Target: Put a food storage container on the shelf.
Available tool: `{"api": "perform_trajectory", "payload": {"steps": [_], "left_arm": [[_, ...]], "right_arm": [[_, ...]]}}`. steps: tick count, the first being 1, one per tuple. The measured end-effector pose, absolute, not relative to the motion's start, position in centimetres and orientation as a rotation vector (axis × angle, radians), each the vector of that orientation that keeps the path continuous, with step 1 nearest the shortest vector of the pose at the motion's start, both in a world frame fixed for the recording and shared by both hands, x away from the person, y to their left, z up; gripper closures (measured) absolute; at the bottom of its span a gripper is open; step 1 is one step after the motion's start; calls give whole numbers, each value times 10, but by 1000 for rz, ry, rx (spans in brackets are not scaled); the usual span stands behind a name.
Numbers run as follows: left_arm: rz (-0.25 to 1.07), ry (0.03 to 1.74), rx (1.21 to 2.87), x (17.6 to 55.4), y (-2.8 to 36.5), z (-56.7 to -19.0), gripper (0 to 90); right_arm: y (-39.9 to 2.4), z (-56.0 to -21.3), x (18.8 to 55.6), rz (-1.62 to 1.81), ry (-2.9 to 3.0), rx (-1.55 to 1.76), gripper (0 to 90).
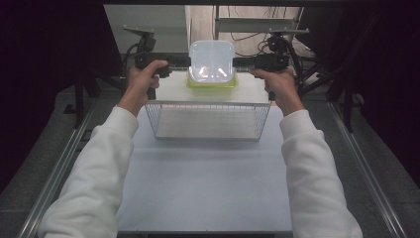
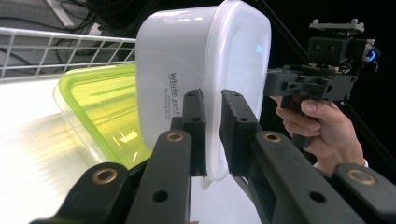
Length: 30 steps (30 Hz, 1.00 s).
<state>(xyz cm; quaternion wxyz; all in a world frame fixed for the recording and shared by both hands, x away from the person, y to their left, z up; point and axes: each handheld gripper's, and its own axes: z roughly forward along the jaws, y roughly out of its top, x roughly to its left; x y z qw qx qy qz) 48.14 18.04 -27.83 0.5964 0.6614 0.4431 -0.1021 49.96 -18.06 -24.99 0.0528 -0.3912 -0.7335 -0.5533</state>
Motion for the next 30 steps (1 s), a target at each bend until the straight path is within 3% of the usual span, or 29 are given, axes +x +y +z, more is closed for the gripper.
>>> {"api": "perform_trajectory", "payload": {"steps": [30], "left_arm": [[-293,1067,1506,490,179,-284,808]], "right_arm": [[-185,-261,510,-1658,-2123,-1247,784]]}}
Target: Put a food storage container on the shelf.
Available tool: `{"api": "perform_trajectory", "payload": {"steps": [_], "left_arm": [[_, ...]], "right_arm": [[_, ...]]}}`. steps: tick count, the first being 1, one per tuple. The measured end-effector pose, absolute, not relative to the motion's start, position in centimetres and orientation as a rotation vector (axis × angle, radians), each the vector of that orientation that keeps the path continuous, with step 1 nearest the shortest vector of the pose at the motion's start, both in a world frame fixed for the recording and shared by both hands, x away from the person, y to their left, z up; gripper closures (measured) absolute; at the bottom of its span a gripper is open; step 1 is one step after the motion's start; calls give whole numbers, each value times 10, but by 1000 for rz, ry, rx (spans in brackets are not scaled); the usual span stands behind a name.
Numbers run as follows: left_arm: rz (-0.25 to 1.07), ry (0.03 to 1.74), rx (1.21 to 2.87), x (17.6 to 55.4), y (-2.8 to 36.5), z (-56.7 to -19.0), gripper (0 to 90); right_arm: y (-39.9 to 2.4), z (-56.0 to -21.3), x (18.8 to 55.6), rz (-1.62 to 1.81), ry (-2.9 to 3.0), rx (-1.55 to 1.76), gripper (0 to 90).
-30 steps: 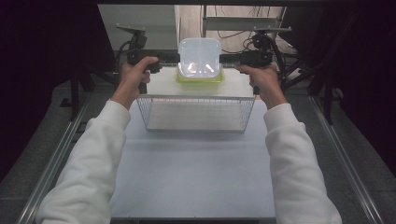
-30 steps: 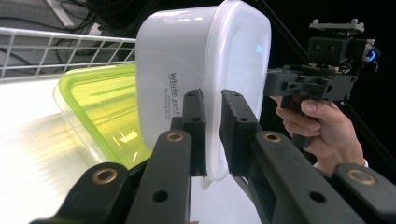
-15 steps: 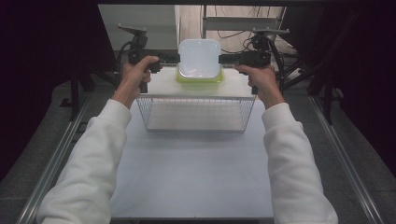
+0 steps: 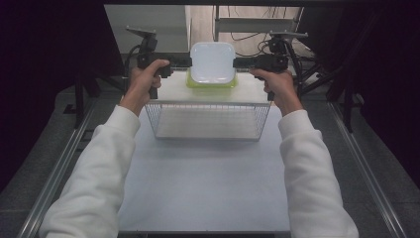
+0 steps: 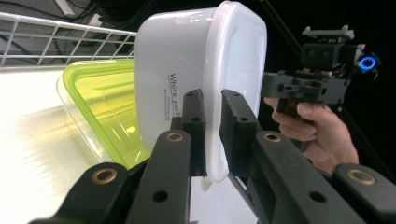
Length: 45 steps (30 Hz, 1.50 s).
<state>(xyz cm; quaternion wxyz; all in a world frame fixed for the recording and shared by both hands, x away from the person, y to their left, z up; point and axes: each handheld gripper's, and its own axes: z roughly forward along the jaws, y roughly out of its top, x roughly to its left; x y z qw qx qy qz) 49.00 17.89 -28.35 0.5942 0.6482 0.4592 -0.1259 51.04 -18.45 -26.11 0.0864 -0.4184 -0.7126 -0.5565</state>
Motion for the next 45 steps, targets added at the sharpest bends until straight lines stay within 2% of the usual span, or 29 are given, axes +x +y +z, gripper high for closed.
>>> {"api": "perform_trajectory", "payload": {"steps": [17,34,36,40,45], "left_arm": [[-430,1167,1356,517,182,-294,794],[-396,1180,1352,521,181,-299,757],[-382,1174,1354,520,180,-299,730],[-325,1155,1361,515,180,-293,626],[-223,1125,1416,503,182,-285,498]], "right_arm": [[-188,-276,535,-1683,-1875,-1353,749],[-185,-282,540,-1683,-1807,-1438,724],[-185,-281,540,-1686,-1813,-1438,697],[-186,-277,535,-1738,-1833,-1449,585],[-190,-267,525,-1786,-1891,-1438,522]]}}
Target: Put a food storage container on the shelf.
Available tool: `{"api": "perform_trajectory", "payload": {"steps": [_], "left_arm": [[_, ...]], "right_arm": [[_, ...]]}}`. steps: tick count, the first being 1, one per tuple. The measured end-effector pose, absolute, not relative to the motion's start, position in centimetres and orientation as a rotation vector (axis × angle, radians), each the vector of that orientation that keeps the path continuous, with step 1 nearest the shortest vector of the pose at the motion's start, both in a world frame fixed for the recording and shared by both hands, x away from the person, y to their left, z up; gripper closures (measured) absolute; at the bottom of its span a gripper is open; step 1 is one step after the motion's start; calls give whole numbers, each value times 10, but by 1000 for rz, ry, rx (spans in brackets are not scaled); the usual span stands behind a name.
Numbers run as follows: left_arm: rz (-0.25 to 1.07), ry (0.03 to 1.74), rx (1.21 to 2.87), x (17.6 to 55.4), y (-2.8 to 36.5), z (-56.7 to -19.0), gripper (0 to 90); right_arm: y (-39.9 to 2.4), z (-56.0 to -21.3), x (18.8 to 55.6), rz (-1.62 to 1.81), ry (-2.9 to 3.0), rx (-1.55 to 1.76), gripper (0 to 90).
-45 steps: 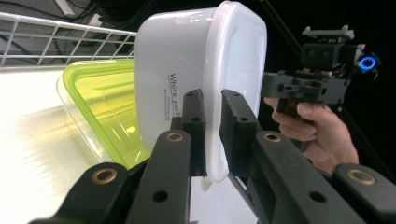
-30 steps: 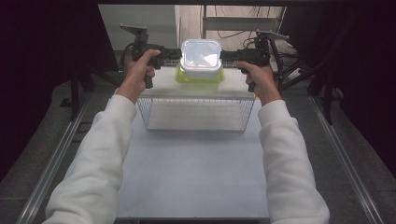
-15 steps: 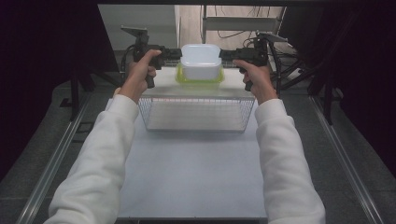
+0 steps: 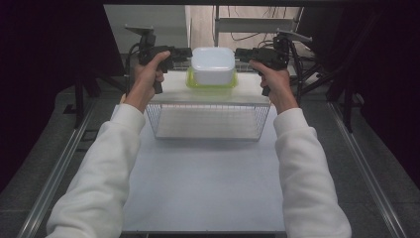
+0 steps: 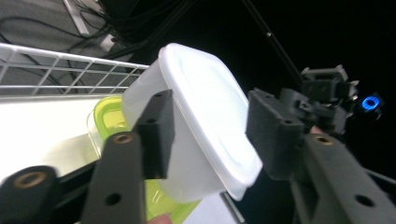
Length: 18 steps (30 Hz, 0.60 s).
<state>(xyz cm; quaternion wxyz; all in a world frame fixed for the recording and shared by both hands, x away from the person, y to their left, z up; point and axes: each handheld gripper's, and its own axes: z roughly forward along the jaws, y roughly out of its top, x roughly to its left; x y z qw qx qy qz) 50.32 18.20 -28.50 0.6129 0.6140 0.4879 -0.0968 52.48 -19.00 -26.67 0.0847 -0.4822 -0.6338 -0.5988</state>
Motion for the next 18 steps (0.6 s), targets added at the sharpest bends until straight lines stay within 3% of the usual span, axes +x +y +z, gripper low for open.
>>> {"api": "perform_trajectory", "payload": {"steps": [9,18], "left_arm": [[-106,1046,1499,464,190,-278,386],[-33,993,1568,413,206,-295,342]], "right_arm": [[-209,-262,494,-1802,-2063,-1361,456],[-226,-266,453,-1790,-2250,-1274,417]]}}
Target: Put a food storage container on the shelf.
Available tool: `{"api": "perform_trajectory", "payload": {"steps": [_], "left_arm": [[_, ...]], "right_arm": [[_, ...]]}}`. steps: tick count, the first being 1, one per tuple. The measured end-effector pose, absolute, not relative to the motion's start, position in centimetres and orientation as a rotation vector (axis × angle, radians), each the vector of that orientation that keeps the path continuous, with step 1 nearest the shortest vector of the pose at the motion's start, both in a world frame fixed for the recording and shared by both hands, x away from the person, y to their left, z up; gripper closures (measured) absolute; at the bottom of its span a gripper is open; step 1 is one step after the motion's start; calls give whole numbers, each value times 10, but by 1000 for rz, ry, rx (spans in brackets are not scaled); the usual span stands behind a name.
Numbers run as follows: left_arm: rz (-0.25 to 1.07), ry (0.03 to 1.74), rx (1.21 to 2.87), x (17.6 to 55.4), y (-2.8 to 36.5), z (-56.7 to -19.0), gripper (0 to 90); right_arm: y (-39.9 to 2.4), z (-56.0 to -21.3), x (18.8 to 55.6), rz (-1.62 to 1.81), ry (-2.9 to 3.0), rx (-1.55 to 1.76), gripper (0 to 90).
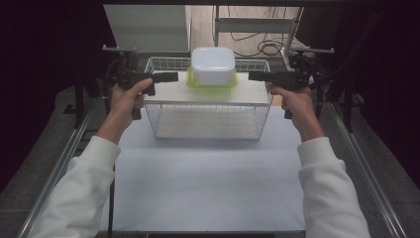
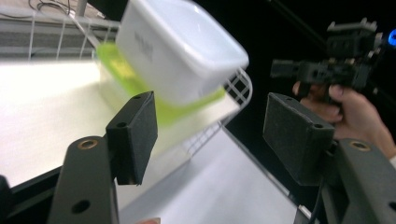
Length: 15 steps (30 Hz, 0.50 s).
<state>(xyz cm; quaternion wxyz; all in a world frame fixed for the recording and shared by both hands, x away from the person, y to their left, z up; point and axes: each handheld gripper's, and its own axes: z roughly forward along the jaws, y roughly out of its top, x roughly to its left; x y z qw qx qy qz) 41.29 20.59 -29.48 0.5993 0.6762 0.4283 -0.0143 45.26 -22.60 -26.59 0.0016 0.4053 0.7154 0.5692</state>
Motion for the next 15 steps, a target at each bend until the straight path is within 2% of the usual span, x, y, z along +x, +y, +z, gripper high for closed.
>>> {"api": "perform_trajectory", "payload": {"steps": [8,15], "left_arm": [[12,964,1691,369,209,-320,346],[39,973,1760,338,208,-357,346]], "right_arm": [[-238,-287,416,1633,2341,1215,412],[-244,-317,383,1501,2420,1185,404]]}}
